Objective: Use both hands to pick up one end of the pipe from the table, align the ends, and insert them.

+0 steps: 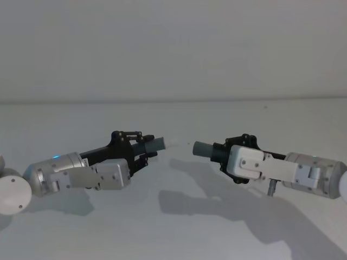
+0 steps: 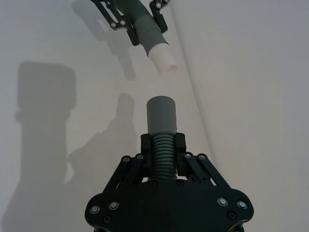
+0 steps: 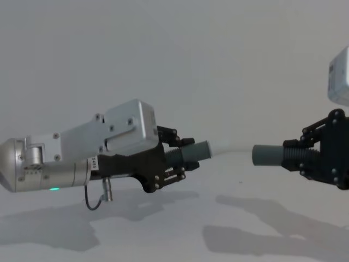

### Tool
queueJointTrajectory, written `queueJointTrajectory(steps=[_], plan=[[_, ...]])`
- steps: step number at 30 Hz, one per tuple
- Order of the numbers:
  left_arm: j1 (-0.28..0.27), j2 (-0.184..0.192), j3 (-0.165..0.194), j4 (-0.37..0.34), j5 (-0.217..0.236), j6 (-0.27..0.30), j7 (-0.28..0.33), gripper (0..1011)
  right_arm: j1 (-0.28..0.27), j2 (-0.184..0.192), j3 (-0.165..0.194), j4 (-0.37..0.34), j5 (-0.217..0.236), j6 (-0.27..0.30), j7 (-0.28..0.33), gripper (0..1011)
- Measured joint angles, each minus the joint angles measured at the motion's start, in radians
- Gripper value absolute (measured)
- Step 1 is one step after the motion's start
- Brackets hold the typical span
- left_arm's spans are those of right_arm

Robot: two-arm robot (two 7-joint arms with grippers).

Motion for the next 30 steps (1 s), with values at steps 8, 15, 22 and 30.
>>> queueJointTrajectory(steps=[8, 15, 22, 30], plan=[[0.000, -0.004, -0.003, 0.014, 0.011, -0.029, 0.016, 348, -0.002, 0.000, -0.002, -0.002, -0.012, -0.024, 0.004, 250], [-0.001, -0.006, -0.004, 0.022, 0.017, -0.044, 0.024, 348, -0.005, -0.004, 0.001, -0.002, -0.016, -0.037, 0.007, 250], [-0.002, -0.007, -0.005, 0.025, 0.020, -0.051, 0.028, 348, -0.006, -0.008, 0.004, 0.000, -0.019, -0.047, 0.011, 250], [-0.002, -0.008, -0.006, 0.028, 0.022, -0.057, 0.031, 348, 0.007, -0.016, 0.004, 0.004, -0.029, -0.059, 0.026, 249]])
